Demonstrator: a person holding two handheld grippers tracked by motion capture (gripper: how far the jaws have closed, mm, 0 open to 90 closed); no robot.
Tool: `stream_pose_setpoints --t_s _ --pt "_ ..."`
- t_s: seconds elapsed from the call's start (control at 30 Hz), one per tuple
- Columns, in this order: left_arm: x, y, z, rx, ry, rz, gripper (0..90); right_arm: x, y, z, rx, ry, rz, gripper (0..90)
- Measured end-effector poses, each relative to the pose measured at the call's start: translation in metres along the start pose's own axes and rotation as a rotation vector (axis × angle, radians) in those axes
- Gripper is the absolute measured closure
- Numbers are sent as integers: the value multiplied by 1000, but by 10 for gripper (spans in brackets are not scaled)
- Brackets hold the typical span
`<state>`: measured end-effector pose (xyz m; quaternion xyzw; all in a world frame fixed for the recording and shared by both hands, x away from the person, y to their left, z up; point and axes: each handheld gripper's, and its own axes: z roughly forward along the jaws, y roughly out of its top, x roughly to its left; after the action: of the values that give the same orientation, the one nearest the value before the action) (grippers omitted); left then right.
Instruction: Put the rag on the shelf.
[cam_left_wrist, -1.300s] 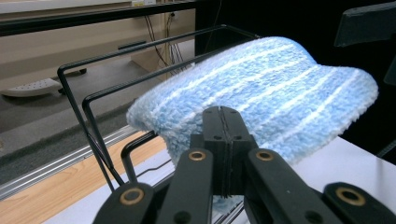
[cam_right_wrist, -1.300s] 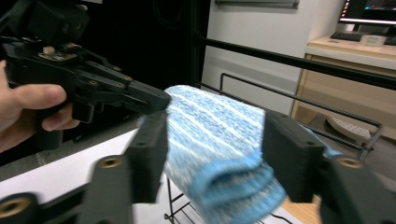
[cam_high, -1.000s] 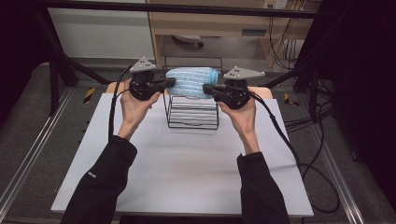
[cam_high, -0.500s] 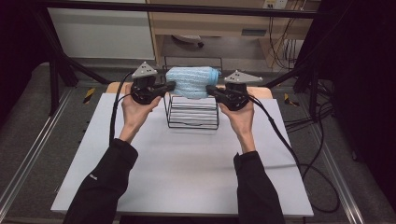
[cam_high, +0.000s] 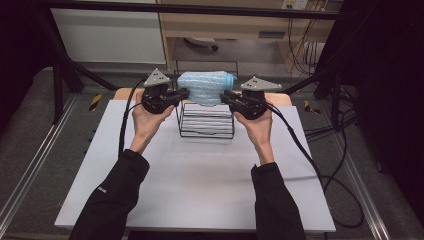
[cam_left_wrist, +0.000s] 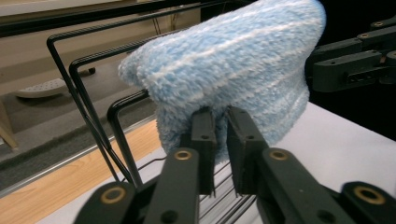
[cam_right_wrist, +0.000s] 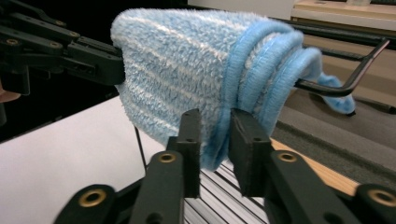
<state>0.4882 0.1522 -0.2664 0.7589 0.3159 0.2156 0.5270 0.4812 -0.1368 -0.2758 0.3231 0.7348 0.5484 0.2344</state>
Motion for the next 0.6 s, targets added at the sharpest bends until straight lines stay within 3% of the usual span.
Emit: stream_pose_setpoints --t_s 0.13,0.4,0.6 --pt "-3 2 -9 -1 -10 -3 686 2 4 -12 -28 30 30 627" --pt "-7 1 -27 23 25 -17 484 5 6 -31 -17 37 48 421" --pt "-6 -9 -45 30 30 -17 391 10 4 -46 12 33 37 270"
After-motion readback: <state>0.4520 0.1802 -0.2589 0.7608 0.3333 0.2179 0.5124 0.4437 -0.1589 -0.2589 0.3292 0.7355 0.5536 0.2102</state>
